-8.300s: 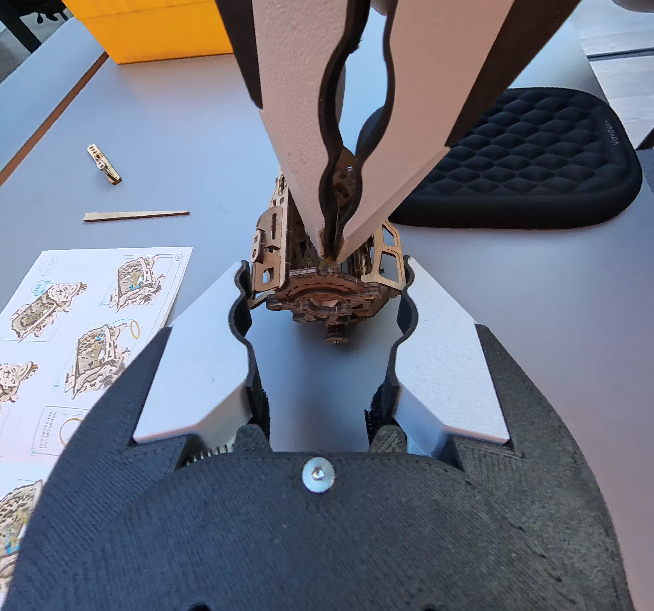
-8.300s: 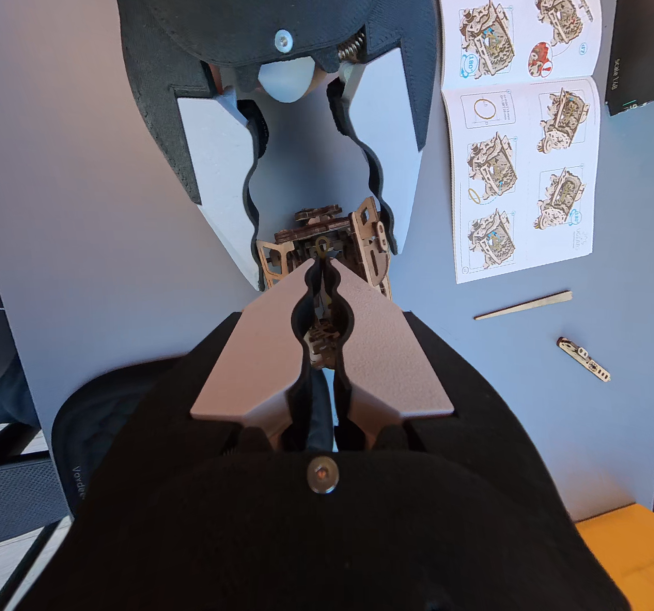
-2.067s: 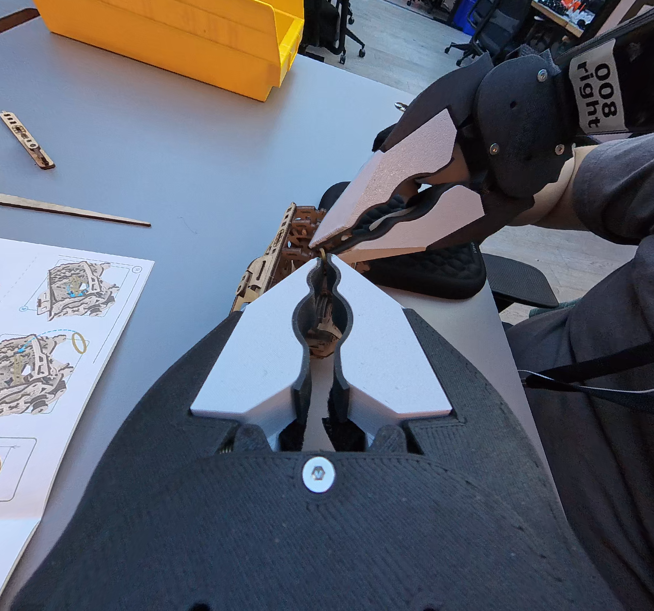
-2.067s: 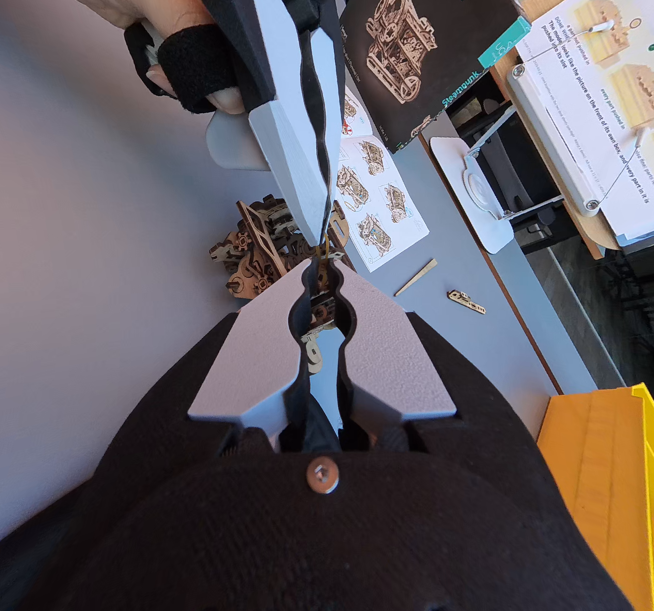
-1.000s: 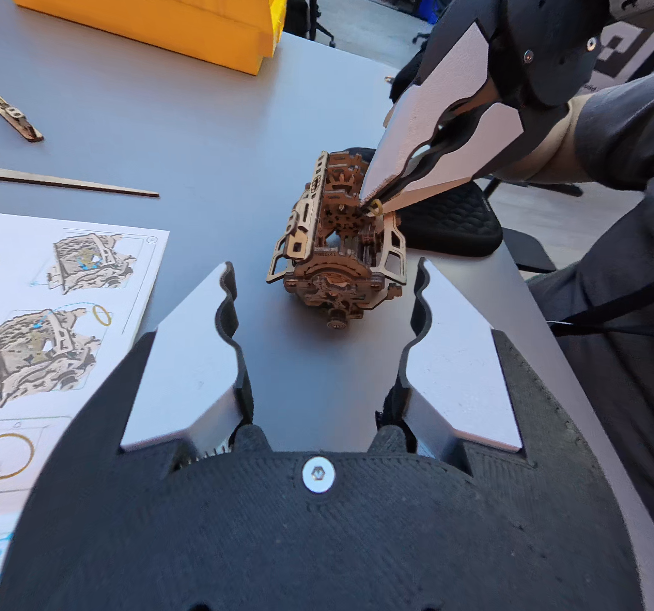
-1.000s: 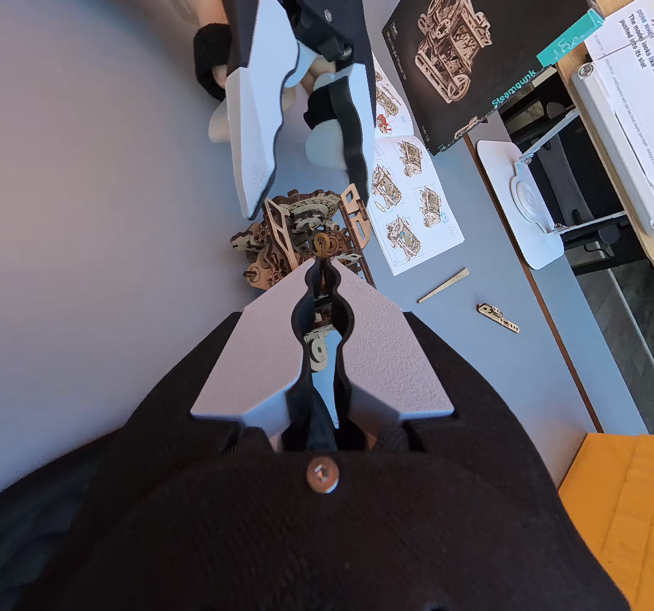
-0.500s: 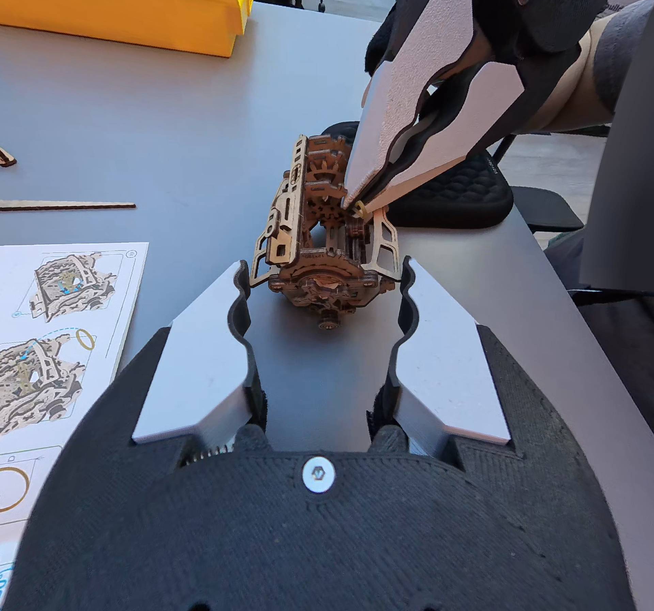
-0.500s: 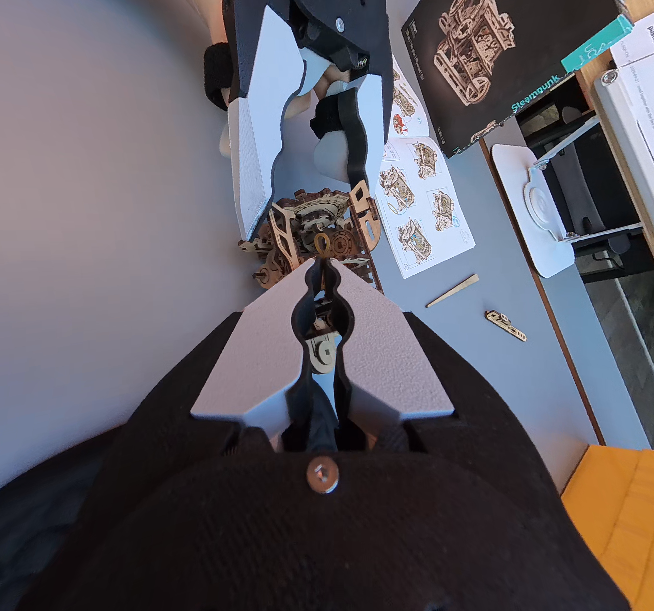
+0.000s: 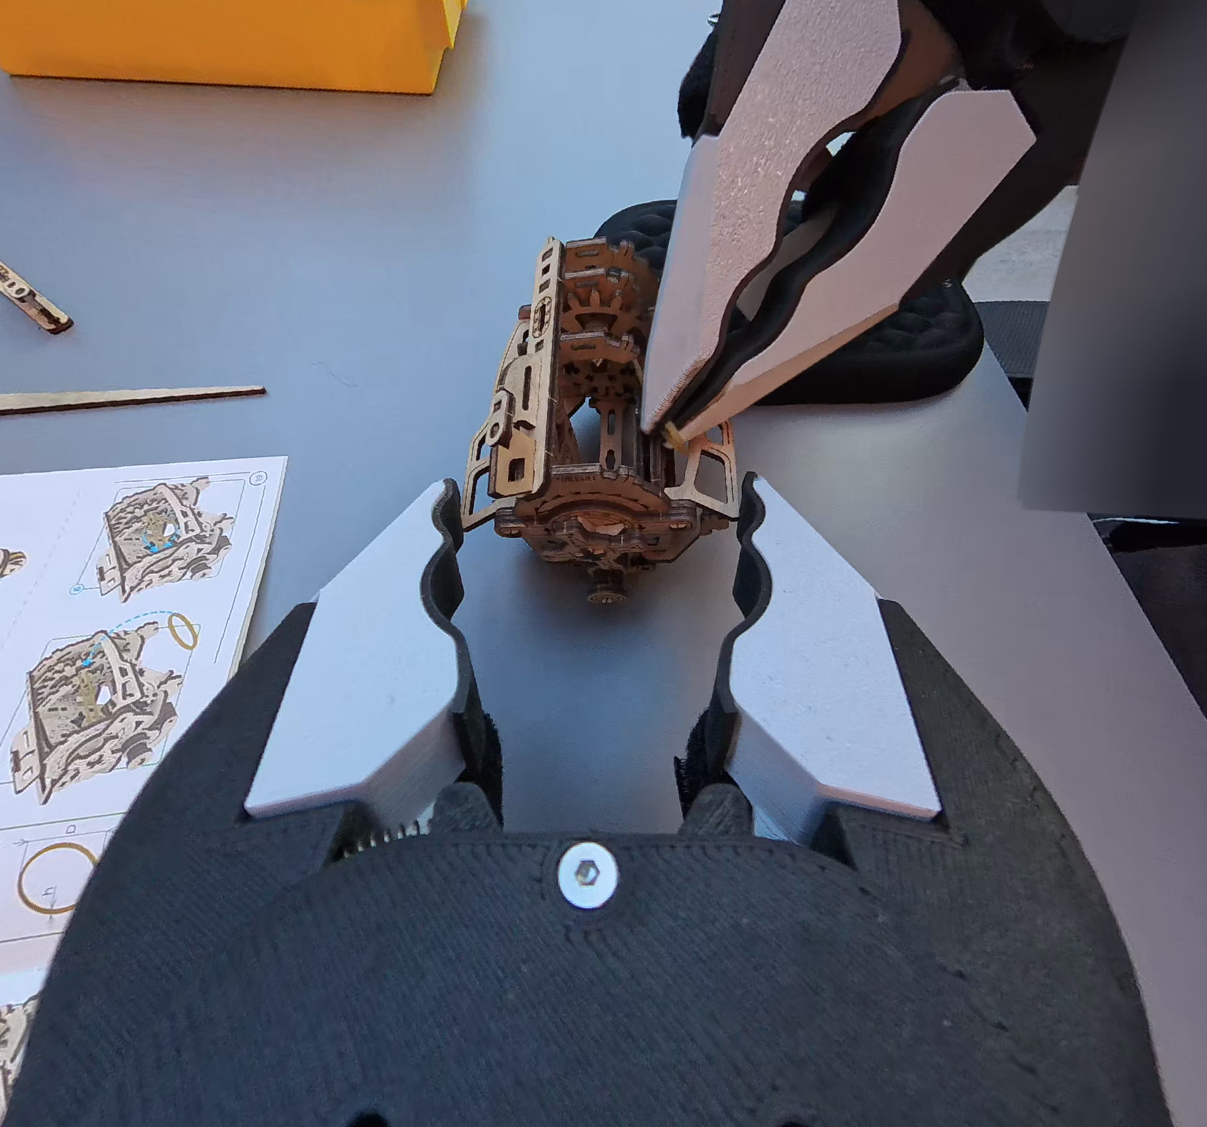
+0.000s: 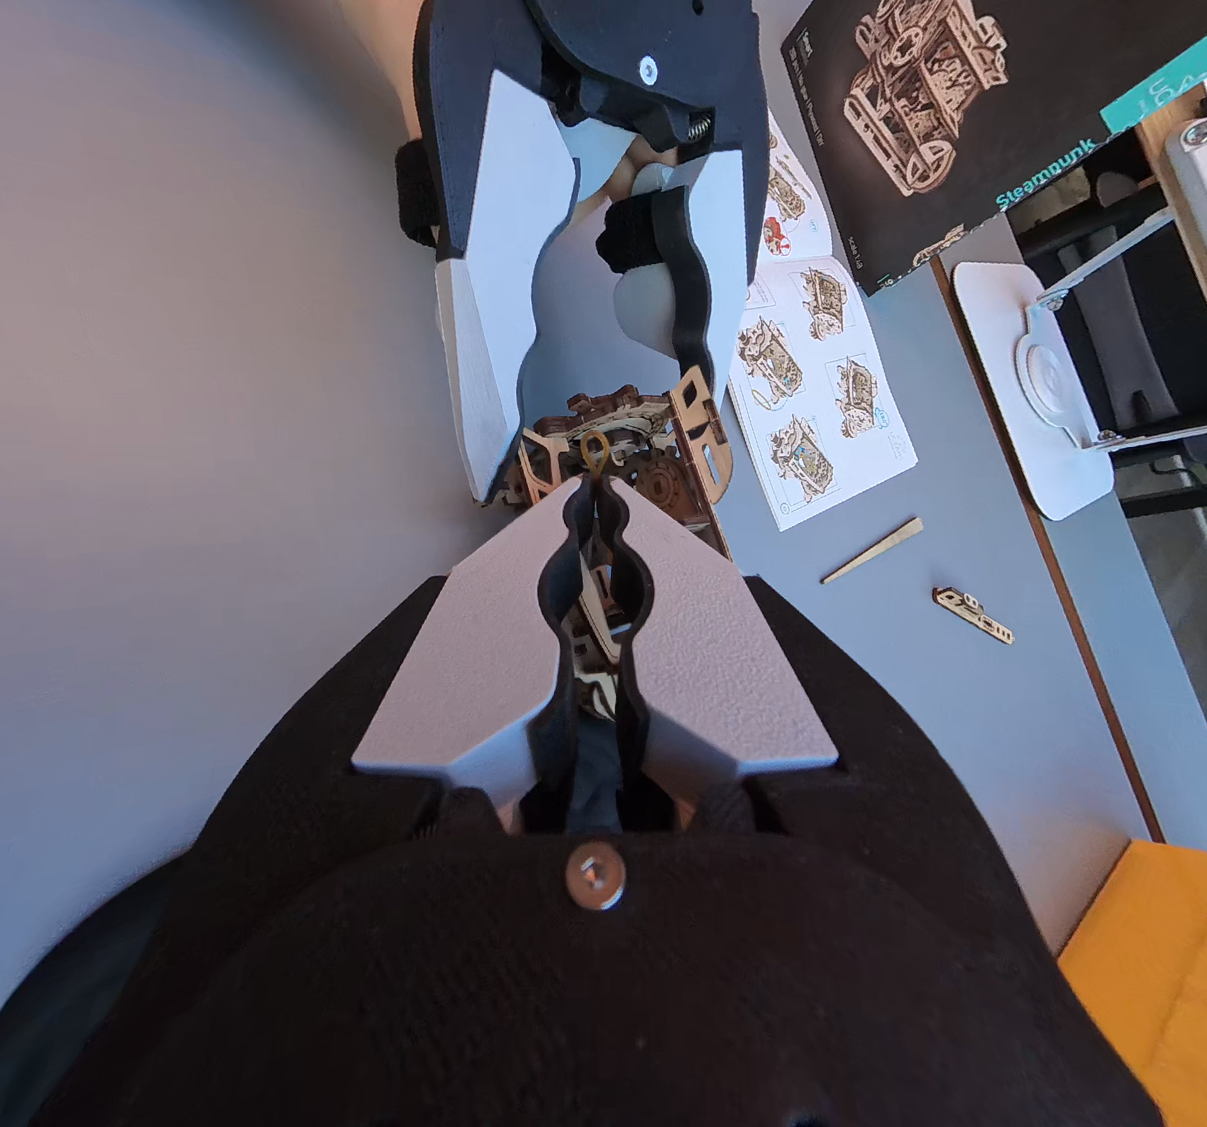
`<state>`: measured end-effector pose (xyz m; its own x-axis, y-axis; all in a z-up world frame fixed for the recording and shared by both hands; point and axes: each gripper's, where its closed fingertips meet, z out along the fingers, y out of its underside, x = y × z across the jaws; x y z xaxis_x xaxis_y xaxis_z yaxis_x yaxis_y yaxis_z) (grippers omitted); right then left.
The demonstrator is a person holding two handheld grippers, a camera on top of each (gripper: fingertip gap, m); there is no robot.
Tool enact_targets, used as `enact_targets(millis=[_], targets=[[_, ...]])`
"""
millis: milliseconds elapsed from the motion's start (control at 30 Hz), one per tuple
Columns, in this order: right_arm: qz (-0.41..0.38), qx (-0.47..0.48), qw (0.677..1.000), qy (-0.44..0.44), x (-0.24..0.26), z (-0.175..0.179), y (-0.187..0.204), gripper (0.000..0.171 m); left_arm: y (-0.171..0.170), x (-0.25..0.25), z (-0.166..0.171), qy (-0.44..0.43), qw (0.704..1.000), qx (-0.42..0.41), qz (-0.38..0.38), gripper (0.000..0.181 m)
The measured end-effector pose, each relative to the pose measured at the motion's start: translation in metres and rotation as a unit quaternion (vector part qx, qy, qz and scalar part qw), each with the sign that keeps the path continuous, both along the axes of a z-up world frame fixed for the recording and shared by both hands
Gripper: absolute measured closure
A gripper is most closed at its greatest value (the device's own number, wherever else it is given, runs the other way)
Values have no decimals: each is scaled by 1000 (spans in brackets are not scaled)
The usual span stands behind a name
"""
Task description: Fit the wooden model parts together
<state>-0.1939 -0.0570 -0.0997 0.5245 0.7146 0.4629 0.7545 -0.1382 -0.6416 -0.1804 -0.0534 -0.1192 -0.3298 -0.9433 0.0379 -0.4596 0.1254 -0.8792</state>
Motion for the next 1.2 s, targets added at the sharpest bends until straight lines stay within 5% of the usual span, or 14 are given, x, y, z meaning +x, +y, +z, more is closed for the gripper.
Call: enact_targets(millis=[1200], targets=[[-42,-233,967,-94,5,-14,8,171,-1,1,0,-5,998,61,2,98]])
